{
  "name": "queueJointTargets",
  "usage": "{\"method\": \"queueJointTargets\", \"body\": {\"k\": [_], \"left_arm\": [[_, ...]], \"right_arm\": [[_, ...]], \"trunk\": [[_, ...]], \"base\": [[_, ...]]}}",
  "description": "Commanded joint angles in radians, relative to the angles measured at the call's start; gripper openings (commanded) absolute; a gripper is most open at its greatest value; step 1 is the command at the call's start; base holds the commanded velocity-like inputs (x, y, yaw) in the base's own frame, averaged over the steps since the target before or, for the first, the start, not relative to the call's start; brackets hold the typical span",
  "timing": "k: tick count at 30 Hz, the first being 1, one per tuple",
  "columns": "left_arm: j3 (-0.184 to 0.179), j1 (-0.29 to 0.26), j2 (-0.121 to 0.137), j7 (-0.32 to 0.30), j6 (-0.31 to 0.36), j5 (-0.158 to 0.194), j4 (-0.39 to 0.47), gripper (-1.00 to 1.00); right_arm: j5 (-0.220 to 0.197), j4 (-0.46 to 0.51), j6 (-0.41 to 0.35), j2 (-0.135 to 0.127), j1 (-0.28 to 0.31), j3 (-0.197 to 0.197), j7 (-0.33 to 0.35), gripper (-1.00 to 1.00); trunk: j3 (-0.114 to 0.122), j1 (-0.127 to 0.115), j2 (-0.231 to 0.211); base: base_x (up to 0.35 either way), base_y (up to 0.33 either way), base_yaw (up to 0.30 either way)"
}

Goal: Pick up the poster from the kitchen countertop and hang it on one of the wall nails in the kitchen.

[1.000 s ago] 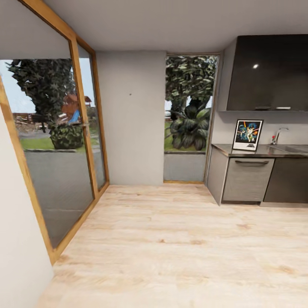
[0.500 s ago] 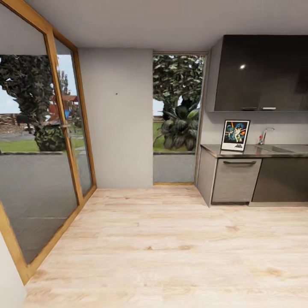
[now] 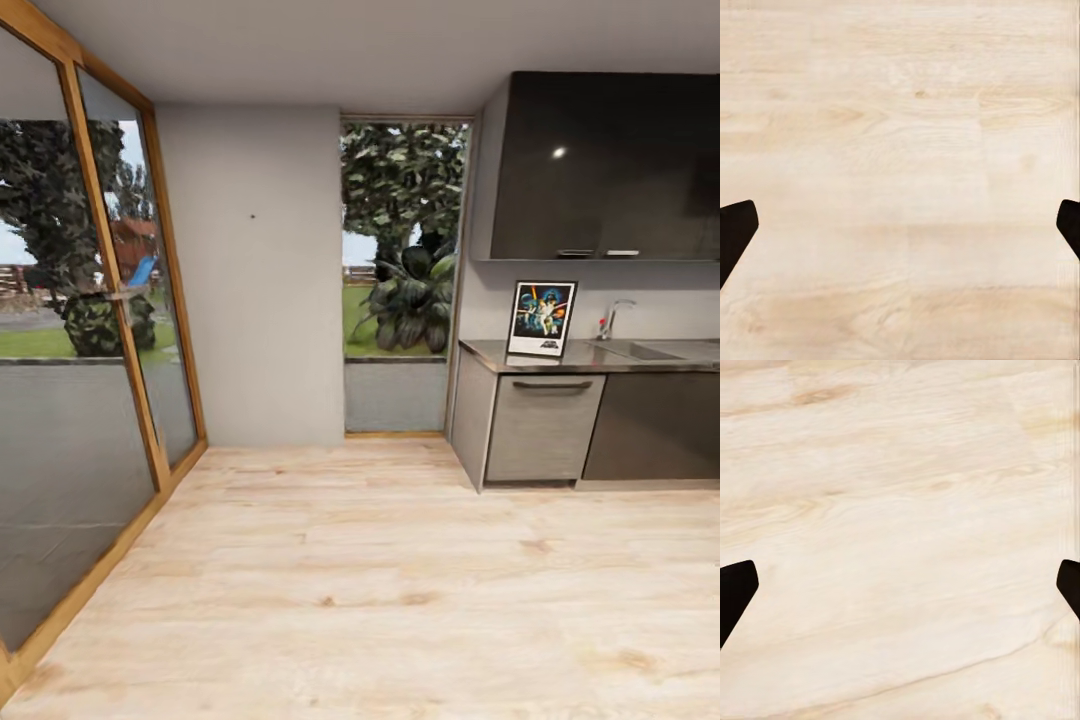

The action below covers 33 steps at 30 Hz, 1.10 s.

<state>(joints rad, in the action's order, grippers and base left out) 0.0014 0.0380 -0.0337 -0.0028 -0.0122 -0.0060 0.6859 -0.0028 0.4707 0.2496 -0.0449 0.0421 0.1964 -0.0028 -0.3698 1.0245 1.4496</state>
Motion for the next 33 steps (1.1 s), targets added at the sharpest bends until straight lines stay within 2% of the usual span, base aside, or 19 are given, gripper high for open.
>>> {"method": "queueJointTargets", "body": {"k": [1,17,33], "left_arm": [[0.0,0.0,0.0,0.0,-0.001,-0.001,0.001,1.0],[0.0,0.0,0.0,0.0,-0.002,0.0,0.001,1.0],[0.001,0.0,0.0,0.0,-0.002,0.0,0.001,1.0]], "right_arm": [[0.0,-0.001,0.003,0.0,0.001,0.0,0.0,1.0],[0.0,-0.001,0.003,-0.001,0.001,0.001,-0.002,1.0],[0.004,-0.002,0.004,-0.002,0.001,0.0,0.0,1.0]], "trunk": [[-0.001,0.0,0.0],[-0.001,0.0,0.0],[-0.001,0.0,0.0]], "base": [[0.278,-0.193,-0.252],[0.274,-0.21,-0.285],[0.263,-0.237,-0.033]]}}
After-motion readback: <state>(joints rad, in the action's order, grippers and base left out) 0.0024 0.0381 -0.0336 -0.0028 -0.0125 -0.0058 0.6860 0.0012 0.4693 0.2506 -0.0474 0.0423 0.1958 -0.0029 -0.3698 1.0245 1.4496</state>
